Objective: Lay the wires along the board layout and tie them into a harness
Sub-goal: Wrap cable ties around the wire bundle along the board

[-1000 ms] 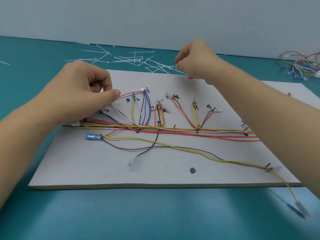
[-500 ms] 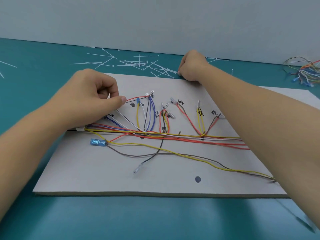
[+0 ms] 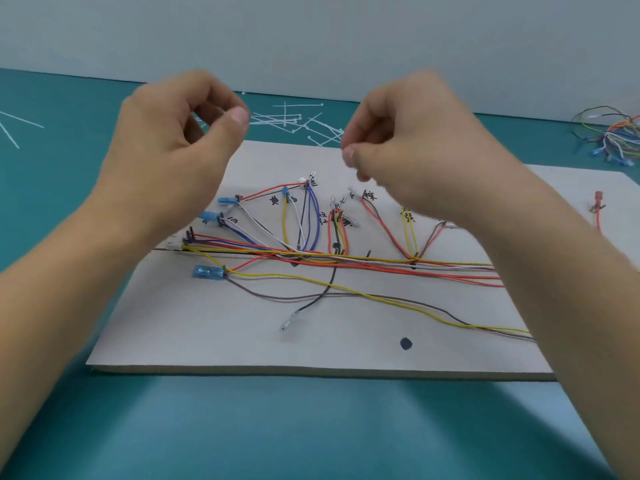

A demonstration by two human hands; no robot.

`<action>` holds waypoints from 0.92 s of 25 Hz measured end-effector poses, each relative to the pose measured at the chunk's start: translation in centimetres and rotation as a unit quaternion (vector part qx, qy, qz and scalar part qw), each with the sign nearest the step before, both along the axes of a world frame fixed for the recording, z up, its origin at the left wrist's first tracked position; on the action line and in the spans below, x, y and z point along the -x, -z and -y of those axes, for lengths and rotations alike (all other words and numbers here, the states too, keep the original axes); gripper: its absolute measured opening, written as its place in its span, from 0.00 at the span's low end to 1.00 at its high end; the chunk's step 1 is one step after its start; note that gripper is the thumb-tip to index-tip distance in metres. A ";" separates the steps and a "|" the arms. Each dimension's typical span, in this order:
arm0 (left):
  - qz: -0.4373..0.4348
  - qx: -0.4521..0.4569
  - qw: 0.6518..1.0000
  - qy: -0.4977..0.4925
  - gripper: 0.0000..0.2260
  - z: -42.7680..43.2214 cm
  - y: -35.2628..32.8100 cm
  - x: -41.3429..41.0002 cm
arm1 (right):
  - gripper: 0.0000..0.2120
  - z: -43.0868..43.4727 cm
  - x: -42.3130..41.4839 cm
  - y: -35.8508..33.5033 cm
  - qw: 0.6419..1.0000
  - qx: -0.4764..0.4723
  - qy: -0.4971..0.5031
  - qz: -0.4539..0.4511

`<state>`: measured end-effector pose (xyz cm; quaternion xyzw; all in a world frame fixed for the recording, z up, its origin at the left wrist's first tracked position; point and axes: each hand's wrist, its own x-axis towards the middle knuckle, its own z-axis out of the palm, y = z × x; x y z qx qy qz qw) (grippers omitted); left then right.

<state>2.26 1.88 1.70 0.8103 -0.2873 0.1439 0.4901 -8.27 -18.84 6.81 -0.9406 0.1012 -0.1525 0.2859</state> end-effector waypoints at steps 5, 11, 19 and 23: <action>-0.104 -0.081 0.975 0.181 0.09 0.4 -0.2 1.9 | 0.06 -2.0 2.5 2.4 0.996 -0.033 -0.041 0.074; -0.148 -0.079 0.951 0.258 0.08 0.3 -0.5 2.5 | 0.08 -1.9 2.9 4.4 0.968 -0.225 -0.061 0.096; -0.193 -0.067 0.927 0.315 0.07 0.9 -0.2 3.4 | 0.06 -1.7 2.9 4.7 0.849 -0.518 -0.103 0.034; -0.173 -0.077 0.938 0.290 0.07 1.1 0.1 3.5 | 0.07 -1.3 2.6 4.9 0.850 -0.514 -0.109 0.025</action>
